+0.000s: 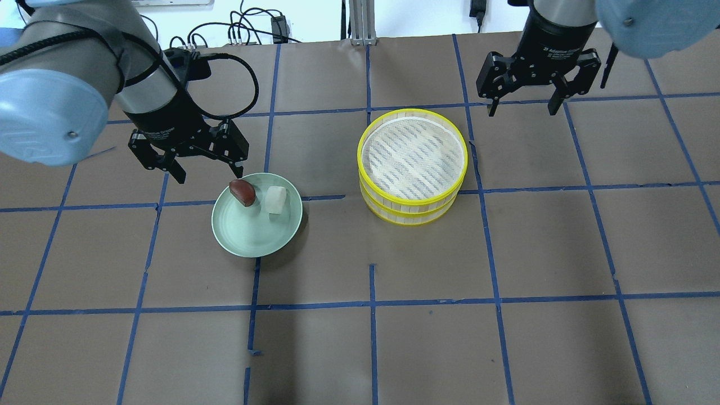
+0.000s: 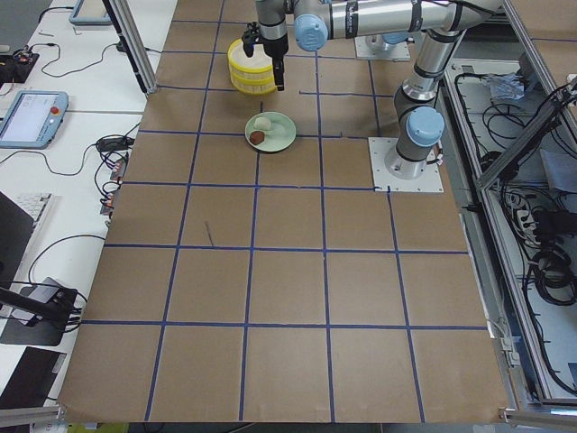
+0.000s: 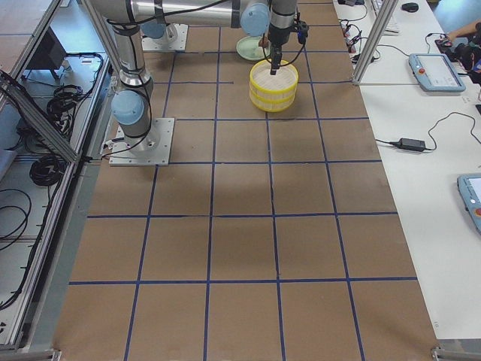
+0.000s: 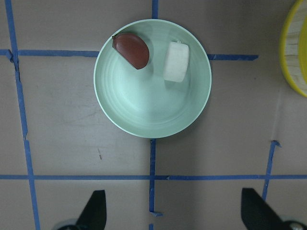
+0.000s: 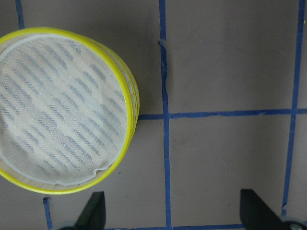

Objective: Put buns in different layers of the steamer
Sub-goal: 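Lower left gripper onto the white bun while right gripper reaches the steamer rim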

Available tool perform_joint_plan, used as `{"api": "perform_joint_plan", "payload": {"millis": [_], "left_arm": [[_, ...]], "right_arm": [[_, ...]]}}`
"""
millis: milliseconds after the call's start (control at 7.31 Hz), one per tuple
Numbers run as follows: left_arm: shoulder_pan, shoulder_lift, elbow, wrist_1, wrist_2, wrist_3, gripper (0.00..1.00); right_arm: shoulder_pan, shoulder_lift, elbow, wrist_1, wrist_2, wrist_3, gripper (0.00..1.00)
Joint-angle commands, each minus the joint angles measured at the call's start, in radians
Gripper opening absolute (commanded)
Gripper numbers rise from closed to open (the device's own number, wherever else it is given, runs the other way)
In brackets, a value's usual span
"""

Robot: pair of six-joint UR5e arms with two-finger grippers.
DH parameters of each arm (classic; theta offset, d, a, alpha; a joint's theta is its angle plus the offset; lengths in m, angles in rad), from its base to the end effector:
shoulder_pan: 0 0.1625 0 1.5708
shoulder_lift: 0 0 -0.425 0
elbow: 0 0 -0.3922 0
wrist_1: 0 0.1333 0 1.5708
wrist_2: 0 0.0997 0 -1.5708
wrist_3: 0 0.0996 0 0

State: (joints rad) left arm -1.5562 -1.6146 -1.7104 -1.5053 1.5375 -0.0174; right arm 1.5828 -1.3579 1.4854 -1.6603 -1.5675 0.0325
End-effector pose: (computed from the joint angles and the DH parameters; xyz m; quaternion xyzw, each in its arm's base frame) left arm -0.1294 -0.4935 0.4050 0.0170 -0.9980 -0.0589 0.0165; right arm 0.1405 -0.5730 0.4247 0.0103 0.9998 0.0190 0.0012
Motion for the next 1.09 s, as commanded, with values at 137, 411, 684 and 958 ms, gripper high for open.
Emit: {"api": "perform_joint_plan", "payload": {"millis": [137, 411, 684, 958], "left_arm": [[0.002, -0.126, -0.061, 0.165, 0.001, -0.003, 1.00], [-0.001, -0.238, -0.100, 0.318, -0.010, -0.013, 1.00], [-0.001, -0.289, -0.124, 0.364, -0.069, -0.022, 1.00], [-0.021, -0.317, -0.126, 0.388, -0.099, -0.065, 0.99]], "right_arm": [[0.065, 0.107, 0.079, -0.240, 0.003, 0.032, 1.00], [0.074, 0.152, 0.134, -0.289, 0.001, 0.108, 1.00], [0.074, 0.180, 0.145, -0.289, -0.006, 0.106, 0.71], [0.072, 0.183, 0.160, -0.291, -0.015, 0.101, 0.26]]}}
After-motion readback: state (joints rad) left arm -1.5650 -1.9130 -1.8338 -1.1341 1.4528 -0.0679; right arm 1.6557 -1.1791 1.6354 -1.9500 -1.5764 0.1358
